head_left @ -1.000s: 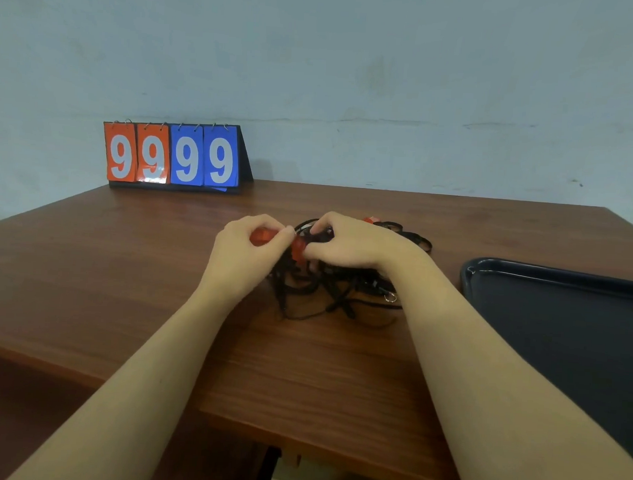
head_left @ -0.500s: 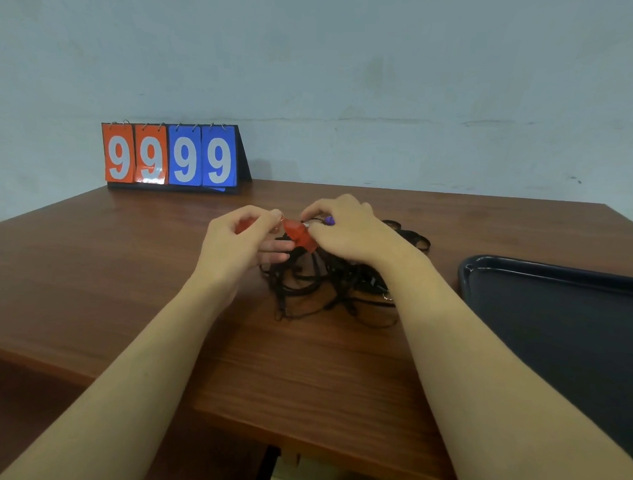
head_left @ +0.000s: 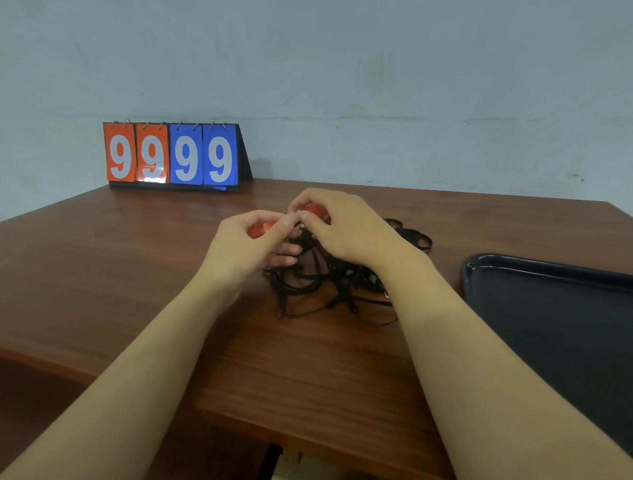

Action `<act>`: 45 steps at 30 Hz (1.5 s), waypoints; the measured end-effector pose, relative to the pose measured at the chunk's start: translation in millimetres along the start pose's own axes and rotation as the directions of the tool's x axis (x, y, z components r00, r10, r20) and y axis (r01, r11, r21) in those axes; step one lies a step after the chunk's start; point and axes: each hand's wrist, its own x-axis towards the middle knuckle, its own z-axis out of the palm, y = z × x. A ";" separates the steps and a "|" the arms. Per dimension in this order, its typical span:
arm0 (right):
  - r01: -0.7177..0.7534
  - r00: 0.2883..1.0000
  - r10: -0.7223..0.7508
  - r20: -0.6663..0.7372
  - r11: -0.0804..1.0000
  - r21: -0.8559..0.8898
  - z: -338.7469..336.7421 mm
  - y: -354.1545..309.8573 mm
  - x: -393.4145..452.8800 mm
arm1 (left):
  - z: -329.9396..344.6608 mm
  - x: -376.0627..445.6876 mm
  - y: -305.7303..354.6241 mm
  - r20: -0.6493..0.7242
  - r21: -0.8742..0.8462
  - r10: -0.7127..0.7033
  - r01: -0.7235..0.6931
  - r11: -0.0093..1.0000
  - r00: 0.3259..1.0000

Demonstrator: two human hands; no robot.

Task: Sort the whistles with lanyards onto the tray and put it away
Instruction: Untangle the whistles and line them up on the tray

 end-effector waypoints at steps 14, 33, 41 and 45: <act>-0.023 0.999 0.028 0.042 0.995 -0.100 3.2 1.9 3.8 | -5.5 4.0 -8.7 -0.049 0.370 0.143 -0.115 0.922 0.988; -0.025 0.999 0.017 -0.044 0.982 -0.185 4.3 1.4 3.7 | -4.5 0.7 -6.0 0.085 0.438 0.150 -0.172 0.882 0.985; 0.000 1.000 -0.004 -0.015 0.964 -0.266 5.9 -0.4 1.3 | -5.8 3.3 -11.0 0.095 0.467 0.154 -0.181 0.866 0.983; 0.006 1.000 -0.007 -0.003 0.965 -0.262 7.8 -4.1 1.0 | -5.8 3.2 -12.6 0.133 0.586 0.161 -0.209 0.783 0.978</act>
